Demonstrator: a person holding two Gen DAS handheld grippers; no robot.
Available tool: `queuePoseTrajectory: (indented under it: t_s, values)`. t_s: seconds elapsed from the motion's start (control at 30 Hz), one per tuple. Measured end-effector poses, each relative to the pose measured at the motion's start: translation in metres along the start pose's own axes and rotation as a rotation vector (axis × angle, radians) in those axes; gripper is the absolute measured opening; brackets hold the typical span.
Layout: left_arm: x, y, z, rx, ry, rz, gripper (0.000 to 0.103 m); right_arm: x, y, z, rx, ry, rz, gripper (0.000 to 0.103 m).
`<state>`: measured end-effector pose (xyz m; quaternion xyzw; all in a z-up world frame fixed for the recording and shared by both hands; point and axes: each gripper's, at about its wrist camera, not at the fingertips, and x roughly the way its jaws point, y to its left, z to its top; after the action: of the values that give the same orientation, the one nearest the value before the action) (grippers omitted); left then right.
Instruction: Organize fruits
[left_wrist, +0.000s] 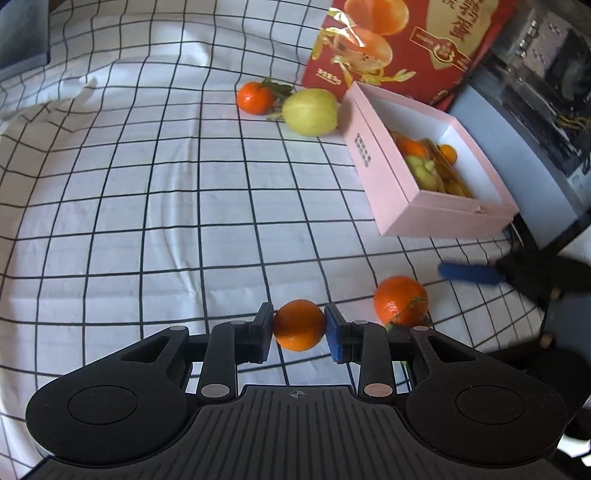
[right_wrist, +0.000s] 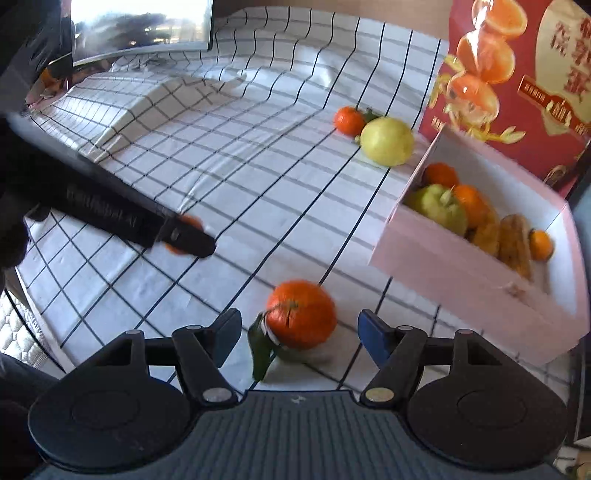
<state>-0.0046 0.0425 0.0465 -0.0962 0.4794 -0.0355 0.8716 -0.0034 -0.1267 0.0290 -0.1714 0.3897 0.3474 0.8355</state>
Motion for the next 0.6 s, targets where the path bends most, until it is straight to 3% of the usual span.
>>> queuePoseTrajectory:
  t_s: [0.17,0.3,0.47,0.6]
  values:
    - [-0.008,0.009,-0.007,-0.019,-0.014,0.012,0.034,-0.010,-0.004,0.023,-0.026,-0.070,-0.029,0.070]
    - [-0.013,0.026,-0.012,-0.074,-0.030,-0.010,0.034,-0.003,-0.016,0.065,0.007,-0.119,-0.020,0.071]
    - [-0.025,0.054,-0.021,-0.150,-0.058,-0.031,0.034,0.036,-0.042,0.142,0.037,-0.102,0.011,0.070]
    - [-0.038,0.076,-0.031,-0.190,-0.075,-0.024,0.034,0.094,-0.064,0.191,0.099,-0.022,0.025,0.070]
